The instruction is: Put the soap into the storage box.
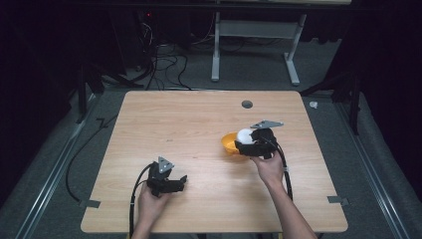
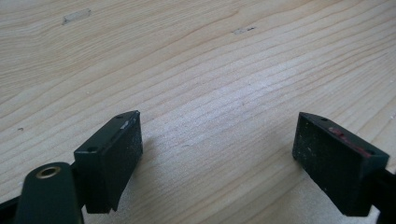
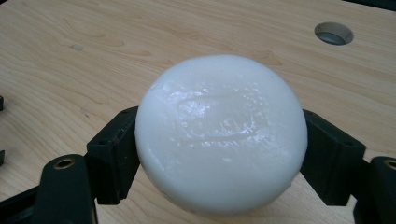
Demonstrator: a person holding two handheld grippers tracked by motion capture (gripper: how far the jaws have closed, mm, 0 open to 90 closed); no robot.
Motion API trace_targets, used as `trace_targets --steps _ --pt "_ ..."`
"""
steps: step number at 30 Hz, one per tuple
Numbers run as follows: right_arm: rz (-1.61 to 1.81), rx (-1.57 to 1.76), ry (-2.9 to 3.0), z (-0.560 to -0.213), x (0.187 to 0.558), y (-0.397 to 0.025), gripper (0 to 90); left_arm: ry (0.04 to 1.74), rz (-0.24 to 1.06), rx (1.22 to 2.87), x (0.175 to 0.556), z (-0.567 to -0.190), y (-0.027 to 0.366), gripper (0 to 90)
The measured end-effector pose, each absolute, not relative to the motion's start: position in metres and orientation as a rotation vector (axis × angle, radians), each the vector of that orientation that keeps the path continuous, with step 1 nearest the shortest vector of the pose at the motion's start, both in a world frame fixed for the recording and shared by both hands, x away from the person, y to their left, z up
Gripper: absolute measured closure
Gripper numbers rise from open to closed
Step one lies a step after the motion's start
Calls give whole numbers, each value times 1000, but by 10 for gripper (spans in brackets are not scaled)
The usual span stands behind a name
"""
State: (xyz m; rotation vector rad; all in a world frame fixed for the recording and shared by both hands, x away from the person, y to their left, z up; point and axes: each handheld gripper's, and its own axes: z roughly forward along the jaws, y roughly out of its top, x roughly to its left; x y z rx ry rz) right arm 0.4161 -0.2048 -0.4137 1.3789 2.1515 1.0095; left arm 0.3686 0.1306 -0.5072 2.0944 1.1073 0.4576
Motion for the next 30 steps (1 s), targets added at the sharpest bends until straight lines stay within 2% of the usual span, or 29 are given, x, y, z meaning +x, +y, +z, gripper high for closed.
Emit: trace_targets --steps 30 --pt "894 1481 2185 -438 451 -192 236 1098 454 2099 368 -507 131 164"
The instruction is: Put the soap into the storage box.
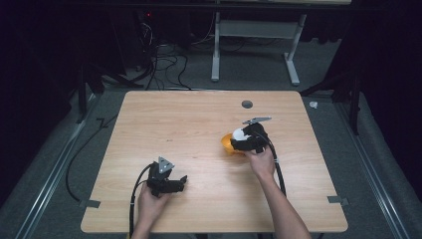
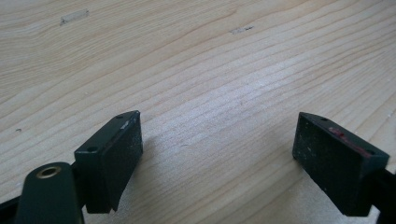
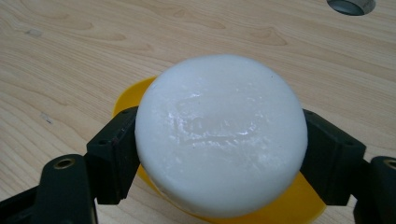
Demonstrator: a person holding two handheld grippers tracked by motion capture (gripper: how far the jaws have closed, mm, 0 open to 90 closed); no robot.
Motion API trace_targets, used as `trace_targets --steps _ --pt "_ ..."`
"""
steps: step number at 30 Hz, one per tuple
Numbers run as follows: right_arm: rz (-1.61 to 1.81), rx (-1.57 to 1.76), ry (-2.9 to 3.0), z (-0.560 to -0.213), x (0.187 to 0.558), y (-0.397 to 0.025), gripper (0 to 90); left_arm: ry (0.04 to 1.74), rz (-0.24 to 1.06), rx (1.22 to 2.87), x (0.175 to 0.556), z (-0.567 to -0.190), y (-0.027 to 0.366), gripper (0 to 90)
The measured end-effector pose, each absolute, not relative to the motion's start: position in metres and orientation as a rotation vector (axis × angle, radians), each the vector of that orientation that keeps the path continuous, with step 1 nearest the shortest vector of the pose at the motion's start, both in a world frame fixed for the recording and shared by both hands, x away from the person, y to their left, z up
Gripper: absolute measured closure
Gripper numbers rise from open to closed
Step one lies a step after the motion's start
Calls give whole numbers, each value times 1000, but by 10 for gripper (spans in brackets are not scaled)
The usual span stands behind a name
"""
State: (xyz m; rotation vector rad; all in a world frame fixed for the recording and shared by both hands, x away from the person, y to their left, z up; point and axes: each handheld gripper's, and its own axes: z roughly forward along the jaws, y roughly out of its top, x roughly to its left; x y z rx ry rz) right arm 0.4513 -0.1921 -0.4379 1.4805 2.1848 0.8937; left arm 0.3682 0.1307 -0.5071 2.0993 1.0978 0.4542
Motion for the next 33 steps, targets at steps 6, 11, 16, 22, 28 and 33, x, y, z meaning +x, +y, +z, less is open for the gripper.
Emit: trace_targets --steps 6,11,16,22,28,33 --pt "870 1498 2192 -443 455 -190 235 1098 454 2100 368 -507 131 164" --pt "856 1512 2190 -446 457 -190 236 1098 454 2099 368 -507 131 164" --pt "839 1515 2194 -448 458 -190 235 1097 454 2100 368 -507 131 164" --pt "826 1531 2200 -451 459 -187 235 1097 454 2100 368 -507 131 164" --pt "807 1540 2207 -454 460 -186 232 1098 454 2099 368 -507 131 164" --pt "832 1544 2200 -452 460 -186 229 1098 454 2099 368 -507 131 164"
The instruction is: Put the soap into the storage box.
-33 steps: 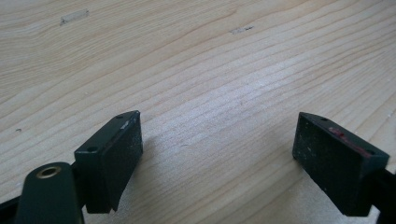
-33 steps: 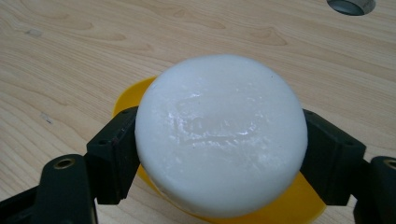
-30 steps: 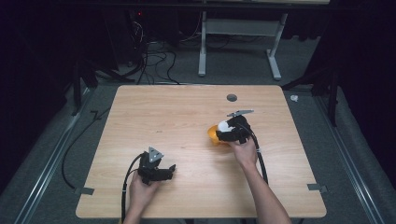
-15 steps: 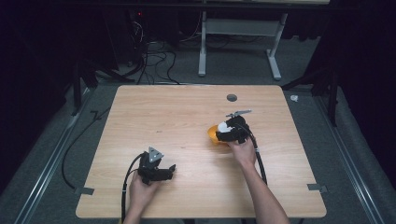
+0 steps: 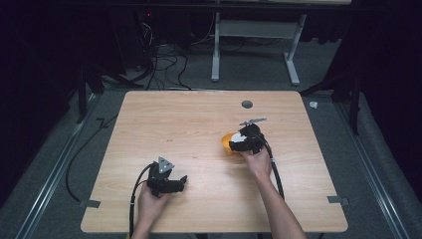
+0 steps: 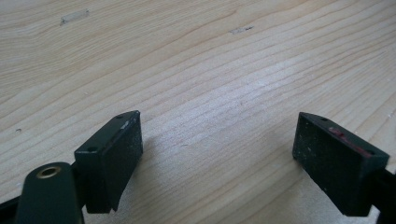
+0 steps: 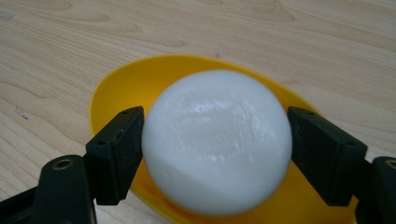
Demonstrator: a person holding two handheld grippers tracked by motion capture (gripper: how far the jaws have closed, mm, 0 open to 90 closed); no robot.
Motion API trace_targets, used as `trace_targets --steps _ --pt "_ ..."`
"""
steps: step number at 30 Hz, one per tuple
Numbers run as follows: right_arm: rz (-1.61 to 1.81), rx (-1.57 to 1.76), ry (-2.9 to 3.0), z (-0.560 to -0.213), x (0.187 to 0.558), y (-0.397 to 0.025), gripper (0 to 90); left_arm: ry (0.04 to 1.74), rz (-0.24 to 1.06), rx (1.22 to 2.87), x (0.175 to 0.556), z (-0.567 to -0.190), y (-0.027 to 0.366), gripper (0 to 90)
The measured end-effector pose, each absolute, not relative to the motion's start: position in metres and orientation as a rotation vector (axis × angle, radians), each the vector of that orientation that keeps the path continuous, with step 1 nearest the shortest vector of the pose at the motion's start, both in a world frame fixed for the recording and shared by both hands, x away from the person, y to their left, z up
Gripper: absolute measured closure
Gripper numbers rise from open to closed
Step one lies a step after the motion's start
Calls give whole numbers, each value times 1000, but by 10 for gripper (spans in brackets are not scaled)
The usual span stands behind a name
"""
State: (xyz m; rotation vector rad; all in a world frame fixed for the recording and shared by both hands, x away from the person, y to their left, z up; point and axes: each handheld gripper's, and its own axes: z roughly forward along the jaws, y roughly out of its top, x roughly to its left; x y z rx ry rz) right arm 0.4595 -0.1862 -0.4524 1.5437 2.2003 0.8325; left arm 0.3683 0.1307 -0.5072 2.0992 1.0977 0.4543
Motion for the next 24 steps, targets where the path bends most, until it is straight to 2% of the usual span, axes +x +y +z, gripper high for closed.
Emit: trace_targets --steps 24 --pt "943 1452 2145 -424 442 -198 251 1098 455 2099 368 -507 131 165"
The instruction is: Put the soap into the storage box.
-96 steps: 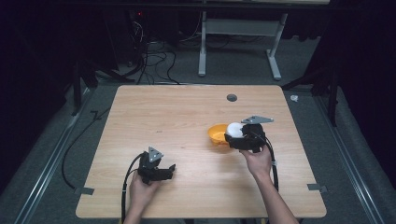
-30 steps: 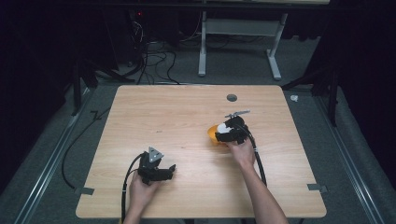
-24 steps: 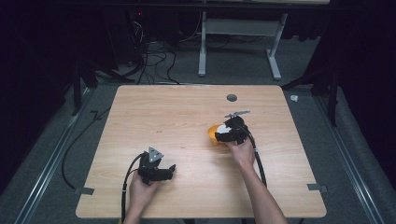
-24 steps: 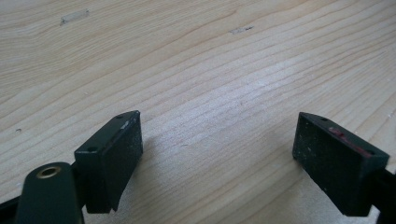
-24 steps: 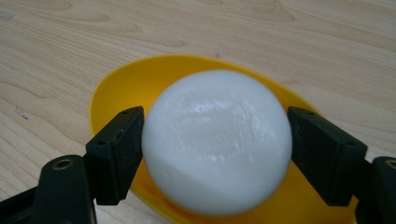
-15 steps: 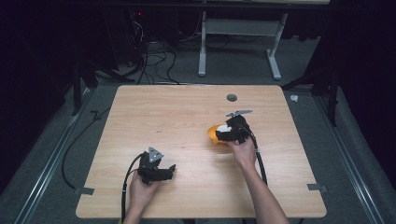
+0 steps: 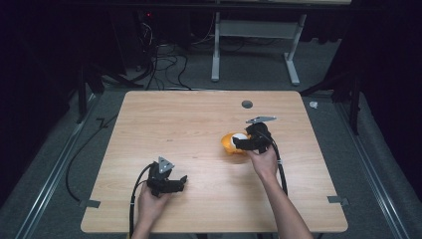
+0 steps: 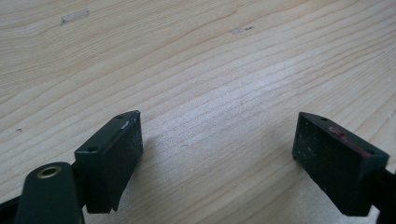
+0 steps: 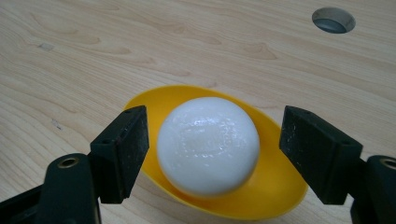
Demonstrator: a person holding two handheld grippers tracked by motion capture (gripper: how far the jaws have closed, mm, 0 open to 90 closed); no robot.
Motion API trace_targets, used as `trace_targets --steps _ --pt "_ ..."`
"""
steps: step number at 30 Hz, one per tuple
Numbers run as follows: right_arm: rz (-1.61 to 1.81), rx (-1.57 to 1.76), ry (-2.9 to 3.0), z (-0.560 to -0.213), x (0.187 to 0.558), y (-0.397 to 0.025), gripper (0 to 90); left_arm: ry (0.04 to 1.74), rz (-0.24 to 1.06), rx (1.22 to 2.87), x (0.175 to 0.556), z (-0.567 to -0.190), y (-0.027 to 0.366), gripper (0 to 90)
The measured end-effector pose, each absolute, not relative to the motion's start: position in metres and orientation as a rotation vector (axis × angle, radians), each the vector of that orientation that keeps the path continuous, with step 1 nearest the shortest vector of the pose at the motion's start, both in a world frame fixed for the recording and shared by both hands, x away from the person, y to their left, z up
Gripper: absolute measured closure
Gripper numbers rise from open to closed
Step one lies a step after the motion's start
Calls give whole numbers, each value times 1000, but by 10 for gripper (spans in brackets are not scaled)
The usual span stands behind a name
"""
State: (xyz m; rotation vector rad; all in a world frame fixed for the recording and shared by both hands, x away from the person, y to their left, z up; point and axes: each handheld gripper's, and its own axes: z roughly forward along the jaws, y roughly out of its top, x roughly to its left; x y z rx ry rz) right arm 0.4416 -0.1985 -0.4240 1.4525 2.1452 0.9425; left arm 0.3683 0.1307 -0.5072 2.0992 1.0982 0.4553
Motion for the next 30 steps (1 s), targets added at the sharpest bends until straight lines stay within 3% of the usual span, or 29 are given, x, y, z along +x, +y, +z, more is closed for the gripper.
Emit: trace_targets --steps 30 --pt "1022 1442 2062 -404 418 -228 265 1098 455 2099 368 -507 131 165"
